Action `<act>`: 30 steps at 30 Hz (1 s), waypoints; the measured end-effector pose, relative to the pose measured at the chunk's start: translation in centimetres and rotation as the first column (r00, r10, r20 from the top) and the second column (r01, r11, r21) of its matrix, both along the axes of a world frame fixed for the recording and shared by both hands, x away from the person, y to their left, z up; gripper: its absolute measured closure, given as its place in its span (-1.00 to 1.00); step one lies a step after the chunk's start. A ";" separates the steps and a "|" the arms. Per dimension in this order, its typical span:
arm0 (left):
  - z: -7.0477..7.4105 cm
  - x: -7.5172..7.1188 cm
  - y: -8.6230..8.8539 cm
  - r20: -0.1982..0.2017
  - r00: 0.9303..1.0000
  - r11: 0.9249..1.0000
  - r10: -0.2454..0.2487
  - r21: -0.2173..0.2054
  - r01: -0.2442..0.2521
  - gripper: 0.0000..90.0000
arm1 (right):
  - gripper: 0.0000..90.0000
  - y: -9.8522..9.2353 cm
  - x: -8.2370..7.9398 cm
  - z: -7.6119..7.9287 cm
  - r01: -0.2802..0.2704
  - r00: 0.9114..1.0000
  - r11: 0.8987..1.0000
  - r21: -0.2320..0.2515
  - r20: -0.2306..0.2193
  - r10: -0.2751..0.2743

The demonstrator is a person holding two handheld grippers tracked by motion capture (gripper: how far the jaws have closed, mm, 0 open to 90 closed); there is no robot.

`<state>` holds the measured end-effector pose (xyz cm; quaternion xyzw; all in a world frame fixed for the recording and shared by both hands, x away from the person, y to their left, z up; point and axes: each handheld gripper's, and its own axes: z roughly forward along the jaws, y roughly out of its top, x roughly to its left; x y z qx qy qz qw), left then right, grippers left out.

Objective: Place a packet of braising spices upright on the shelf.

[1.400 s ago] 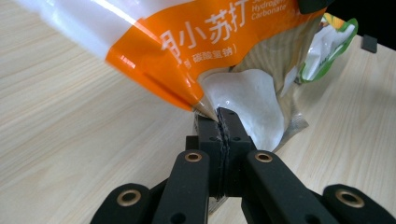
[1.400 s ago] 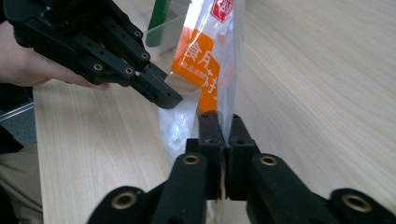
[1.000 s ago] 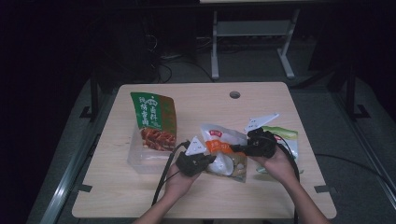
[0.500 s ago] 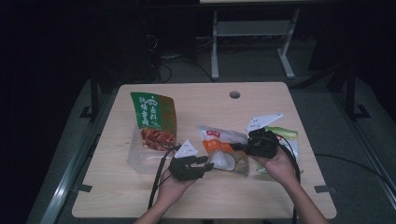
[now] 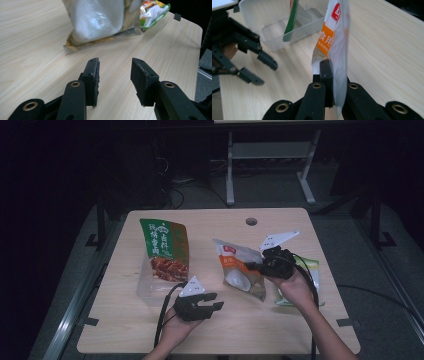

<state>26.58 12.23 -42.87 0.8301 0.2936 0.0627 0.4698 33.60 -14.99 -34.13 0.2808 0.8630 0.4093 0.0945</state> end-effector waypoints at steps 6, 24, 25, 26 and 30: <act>0.1 -0.3 -0.1 0.018 0.999 1.000 -0.026 0.003 0.026 0.21 | 1.00 1.3 1.4 1.0 -0.005 1.000 1.000 -0.016 0.015 0.006; -0.1 -0.8 -0.7 0.031 0.996 0.996 -0.088 -0.002 0.089 0.10 | 1.00 4.2 5.1 2.6 -0.030 0.999 1.000 0.008 0.026 0.030; -0.1 -0.9 -0.8 0.028 0.996 0.996 -0.090 -0.006 0.090 0.09 | 1.00 4.4 5.4 2.7 -0.034 0.999 0.999 0.002 0.033 0.034; -0.1 -0.9 -0.8 0.032 0.995 0.996 -0.093 -0.007 0.093 0.08 | 1.00 4.7 5.6 2.8 -0.034 0.999 0.999 0.002 0.030 0.034; -0.1 -1.0 -0.7 0.035 0.994 0.995 -0.099 -0.010 0.100 0.06 | 1.00 5.8 6.4 3.5 -0.045 0.999 0.999 0.016 0.024 0.045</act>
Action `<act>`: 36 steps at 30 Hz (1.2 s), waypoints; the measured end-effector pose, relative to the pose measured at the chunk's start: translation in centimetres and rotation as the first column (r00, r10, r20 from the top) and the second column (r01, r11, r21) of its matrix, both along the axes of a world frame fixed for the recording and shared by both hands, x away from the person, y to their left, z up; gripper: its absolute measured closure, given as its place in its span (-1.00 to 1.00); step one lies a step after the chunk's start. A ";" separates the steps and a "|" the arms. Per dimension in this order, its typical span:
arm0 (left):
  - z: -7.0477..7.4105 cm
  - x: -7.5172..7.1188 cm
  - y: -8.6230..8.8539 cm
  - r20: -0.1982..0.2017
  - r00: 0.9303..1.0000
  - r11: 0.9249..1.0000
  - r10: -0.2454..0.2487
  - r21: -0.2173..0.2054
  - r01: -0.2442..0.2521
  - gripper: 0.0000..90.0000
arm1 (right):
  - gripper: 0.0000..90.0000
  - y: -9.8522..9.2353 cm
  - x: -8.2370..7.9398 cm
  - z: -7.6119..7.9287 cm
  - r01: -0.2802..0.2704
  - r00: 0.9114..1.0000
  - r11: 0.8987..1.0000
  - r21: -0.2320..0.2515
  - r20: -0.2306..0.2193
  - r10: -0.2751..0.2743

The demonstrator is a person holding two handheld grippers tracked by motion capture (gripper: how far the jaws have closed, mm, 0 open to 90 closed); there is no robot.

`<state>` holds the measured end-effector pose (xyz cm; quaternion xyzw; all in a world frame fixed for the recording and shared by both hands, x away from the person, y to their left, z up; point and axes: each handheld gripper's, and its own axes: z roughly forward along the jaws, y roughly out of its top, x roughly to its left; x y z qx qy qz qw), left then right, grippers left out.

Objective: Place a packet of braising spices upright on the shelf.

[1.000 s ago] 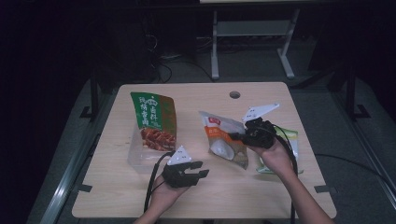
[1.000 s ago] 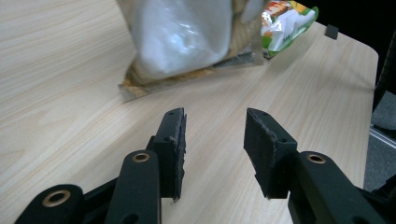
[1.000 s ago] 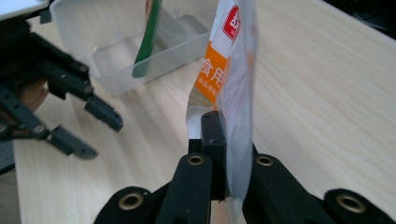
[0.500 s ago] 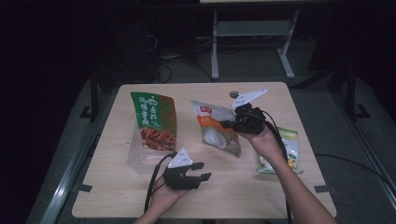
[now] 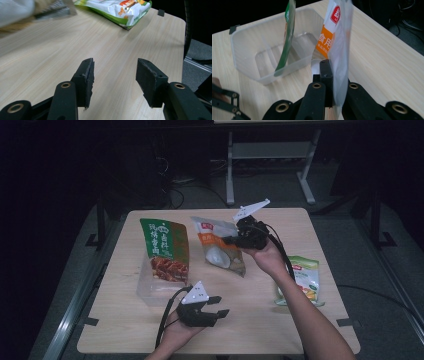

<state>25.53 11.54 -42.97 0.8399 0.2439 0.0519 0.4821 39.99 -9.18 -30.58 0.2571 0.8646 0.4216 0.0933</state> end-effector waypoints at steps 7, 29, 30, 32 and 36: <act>0.0 -0.1 0.2 0.003 1.000 1.000 -0.003 0.005 0.003 0.04 | 1.00 2.8 1.7 1.5 -0.041 0.999 0.999 0.012 0.021 0.040; -0.3 -0.6 -0.4 0.023 0.999 0.998 -0.039 0.054 0.038 0.04 | 1.00 11.7 7.1 1.6 -0.125 0.992 0.990 0.068 -0.010 0.126; -0.3 -0.7 -0.4 0.028 0.999 0.997 -0.044 0.057 0.043 0.04 | 1.00 11.7 7.1 1.6 -0.125 0.992 0.990 0.068 -0.010 0.126; -0.3 -0.7 -0.4 0.032 0.998 0.997 -0.050 0.063 0.047 0.04 | 1.00 12.3 7.4 1.4 -0.125 0.992 0.989 0.077 -0.012 0.127; -0.2 -0.8 -0.5 0.028 0.998 0.997 -0.049 0.060 0.048 0.04 | 1.00 13.3 7.9 0.5 -0.120 0.992 0.987 0.104 -0.025 0.123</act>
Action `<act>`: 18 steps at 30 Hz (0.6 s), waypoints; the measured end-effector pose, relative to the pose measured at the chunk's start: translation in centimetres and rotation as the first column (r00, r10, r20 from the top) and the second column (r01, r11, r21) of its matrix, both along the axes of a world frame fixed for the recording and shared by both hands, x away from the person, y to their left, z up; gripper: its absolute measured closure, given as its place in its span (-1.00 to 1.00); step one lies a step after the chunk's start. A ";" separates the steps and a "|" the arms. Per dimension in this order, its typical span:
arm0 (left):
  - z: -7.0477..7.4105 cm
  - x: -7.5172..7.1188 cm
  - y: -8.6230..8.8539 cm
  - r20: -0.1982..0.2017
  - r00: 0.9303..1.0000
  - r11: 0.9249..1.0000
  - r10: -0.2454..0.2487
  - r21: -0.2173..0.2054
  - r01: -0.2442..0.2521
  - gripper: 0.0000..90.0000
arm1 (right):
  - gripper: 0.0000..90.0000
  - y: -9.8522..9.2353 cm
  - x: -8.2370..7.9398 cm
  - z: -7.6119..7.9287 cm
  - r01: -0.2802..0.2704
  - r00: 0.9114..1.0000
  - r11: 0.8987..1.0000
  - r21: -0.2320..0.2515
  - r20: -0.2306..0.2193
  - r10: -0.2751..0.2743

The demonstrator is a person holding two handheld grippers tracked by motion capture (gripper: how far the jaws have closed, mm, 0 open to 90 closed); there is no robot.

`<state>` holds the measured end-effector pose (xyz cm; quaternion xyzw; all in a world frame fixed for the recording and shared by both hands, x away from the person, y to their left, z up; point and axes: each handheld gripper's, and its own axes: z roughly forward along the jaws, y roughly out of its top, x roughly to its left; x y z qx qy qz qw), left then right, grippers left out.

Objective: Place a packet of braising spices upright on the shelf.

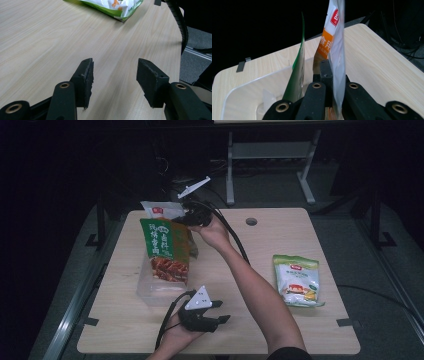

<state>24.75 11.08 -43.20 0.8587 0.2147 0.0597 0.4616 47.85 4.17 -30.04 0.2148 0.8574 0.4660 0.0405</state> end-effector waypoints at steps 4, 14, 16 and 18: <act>0.1 0.0 0.0 0.005 1.000 1.000 -0.002 0.001 0.002 0.04 | 1.00 0.8 0.4 -0.8 0.010 1.000 1.000 0.007 -0.009 -0.009; 0.0 0.0 -0.1 0.010 1.000 1.000 -0.003 0.010 0.003 0.04 | 1.00 2.5 0.8 -2.5 0.019 0.999 0.999 0.042 -0.031 -0.017; 0.0 0.0 0.0 0.010 1.000 1.000 -0.004 0.009 0.003 0.04 | 1.00 2.8 0.9 -2.8 0.019 1.000 0.999 0.042 -0.020 -0.019; 0.0 0.0 0.0 0.009 1.000 1.000 -0.003 0.008 0.003 0.04 | 1.00 3.0 0.8 -3.1 0.012 1.000 0.999 0.035 -0.020 -0.011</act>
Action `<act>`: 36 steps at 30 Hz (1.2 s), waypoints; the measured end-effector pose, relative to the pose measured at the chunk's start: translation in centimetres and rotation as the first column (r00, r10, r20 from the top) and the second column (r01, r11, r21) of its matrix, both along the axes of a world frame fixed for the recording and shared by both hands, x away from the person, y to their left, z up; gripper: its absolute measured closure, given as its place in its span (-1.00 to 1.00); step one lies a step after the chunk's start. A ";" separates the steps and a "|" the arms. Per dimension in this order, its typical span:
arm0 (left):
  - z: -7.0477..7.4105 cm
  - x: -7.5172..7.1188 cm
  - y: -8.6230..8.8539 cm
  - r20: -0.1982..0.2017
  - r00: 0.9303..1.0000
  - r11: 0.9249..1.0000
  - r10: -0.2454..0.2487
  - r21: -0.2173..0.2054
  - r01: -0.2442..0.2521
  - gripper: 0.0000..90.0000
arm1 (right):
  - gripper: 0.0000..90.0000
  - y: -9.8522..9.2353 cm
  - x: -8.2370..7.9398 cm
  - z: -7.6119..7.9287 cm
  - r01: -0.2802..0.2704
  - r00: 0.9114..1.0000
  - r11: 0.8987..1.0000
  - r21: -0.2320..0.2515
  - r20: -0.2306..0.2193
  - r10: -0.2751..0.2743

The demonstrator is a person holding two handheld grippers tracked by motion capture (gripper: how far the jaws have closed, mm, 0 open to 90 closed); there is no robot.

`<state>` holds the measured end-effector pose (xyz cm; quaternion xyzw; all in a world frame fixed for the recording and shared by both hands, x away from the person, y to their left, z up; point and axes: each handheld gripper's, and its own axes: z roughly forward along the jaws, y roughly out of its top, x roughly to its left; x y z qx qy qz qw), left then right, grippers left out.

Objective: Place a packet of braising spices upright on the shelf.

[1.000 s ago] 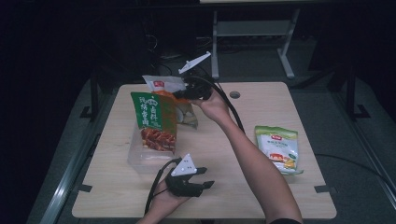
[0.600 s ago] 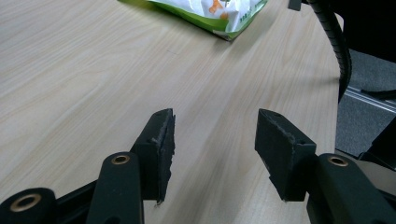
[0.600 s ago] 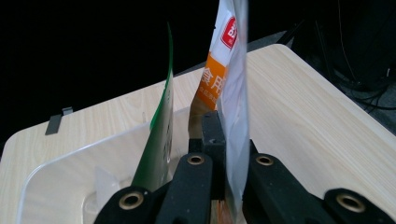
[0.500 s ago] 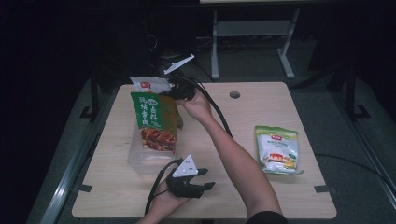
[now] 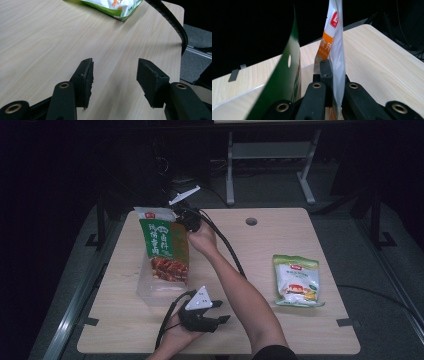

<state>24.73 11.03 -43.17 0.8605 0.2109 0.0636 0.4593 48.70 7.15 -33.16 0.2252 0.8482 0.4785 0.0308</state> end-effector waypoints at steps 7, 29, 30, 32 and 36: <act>0.0 0.0 0.0 0.003 1.000 1.000 0.001 -0.003 -0.001 0.04 | 0.99 0.2 0.0 -2.1 -0.010 1.000 1.000 -0.026 0.011 0.011; -0.1 0.1 0.0 -0.001 1.000 1.000 0.007 0.005 -0.007 0.03 | 0.99 -1.9 0.3 -3.3 -0.028 0.996 0.997 -0.071 -0.081 0.022; -0.1 0.1 0.0 -0.002 1.000 1.000 0.006 0.004 -0.006 0.03 | 0.99 -2.1 0.5 -3.4 -0.036 0.996 0.997 -0.065 -0.082 0.031; -0.2 0.1 0.0 0.000 1.000 1.000 0.004 0.007 -0.004 0.03 | 0.98 -2.1 0.5 -3.4 -0.038 0.996 0.997 -0.063 -0.084 0.032; -0.1 0.0 0.0 0.000 1.000 1.000 0.002 0.009 -0.002 0.03 | 0.71 -2.3 0.5 -3.4 -0.007 0.993 1.000 -0.023 -0.119 0.004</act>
